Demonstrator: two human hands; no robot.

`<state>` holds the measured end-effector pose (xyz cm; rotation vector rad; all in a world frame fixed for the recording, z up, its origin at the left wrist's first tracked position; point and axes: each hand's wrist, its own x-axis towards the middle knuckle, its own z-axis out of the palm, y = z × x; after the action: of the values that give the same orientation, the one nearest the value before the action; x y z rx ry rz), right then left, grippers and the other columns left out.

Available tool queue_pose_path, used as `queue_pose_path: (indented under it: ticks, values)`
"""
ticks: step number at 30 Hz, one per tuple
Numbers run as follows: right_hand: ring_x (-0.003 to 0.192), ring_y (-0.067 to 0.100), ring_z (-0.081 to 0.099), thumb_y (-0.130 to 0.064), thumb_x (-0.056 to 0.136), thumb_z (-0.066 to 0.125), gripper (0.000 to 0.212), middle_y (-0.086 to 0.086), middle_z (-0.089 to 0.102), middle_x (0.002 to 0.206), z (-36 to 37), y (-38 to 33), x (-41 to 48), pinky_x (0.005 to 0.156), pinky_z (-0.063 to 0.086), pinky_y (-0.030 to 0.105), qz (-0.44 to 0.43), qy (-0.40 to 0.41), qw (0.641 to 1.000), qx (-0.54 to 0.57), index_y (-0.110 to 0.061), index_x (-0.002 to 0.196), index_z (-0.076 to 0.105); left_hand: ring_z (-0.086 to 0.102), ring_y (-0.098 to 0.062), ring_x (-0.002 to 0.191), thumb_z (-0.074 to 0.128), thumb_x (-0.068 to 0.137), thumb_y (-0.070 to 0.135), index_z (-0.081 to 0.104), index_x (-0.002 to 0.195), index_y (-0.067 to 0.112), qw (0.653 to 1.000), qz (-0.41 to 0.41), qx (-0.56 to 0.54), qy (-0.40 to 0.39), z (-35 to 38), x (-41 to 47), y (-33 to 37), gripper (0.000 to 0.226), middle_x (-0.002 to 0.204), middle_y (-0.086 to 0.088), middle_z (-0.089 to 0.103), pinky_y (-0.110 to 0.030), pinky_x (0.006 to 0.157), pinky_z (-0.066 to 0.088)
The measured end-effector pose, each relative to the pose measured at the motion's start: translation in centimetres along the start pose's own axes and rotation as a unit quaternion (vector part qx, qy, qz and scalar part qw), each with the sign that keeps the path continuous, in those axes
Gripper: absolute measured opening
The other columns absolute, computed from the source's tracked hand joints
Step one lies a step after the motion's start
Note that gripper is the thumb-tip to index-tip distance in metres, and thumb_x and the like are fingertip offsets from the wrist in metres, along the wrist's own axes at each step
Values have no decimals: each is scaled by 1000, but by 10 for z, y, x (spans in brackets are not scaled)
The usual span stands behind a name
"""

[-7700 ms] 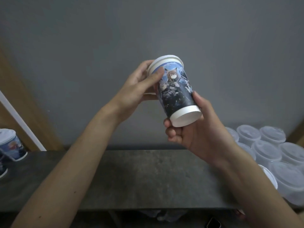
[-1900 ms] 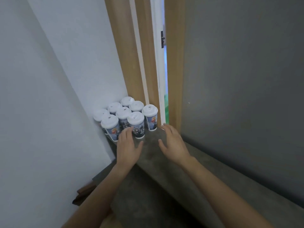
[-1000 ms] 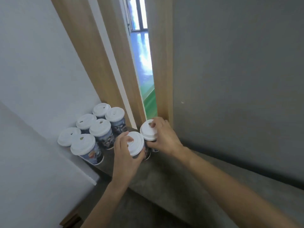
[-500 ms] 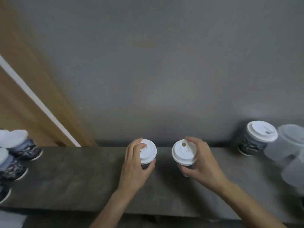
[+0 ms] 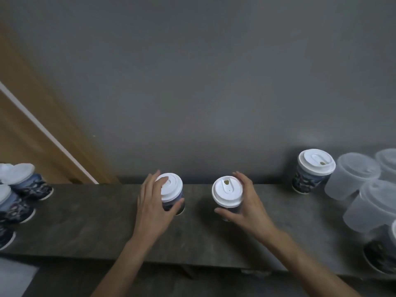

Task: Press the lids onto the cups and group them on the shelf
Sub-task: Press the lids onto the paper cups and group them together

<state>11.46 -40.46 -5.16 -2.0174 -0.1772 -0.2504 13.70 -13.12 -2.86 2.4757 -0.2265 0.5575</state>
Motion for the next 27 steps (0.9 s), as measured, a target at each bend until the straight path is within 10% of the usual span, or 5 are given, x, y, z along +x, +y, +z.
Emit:
queue_pose_path:
  ticks: [6,11,17,27]
  values:
    - [130,-16,47,-26,67,98,101,-35,48,139,15,24,-8,104,37,7,53,6,997,63,-22,147,37,44,-21,143,69,93,37,60,131,10,982,182,-42,9,8,4,68,47,149,-3,52,-44,119,32]
    - [113,-4,65,-27,73,90,67,-23,68,121,28,47,-19,89,53,19,93,-5,994,60,-23,132,57,40,-3,133,74,82,54,48,144,25,968,103,-106,-204,60,18,116,73,148,17,44,-24,112,33]
    - [122,-1,62,-23,73,92,72,-16,67,130,27,54,-19,97,52,19,85,20,993,78,-18,136,57,52,-8,108,77,74,35,62,123,24,977,124,-117,-125,83,15,111,52,123,14,56,-6,95,31]
    - [112,-1,66,-33,72,91,67,-16,69,120,28,56,-21,89,52,18,84,25,993,83,-23,129,58,50,-16,104,57,77,62,56,124,32,988,23,2,-155,82,14,139,56,121,13,49,-35,88,48]
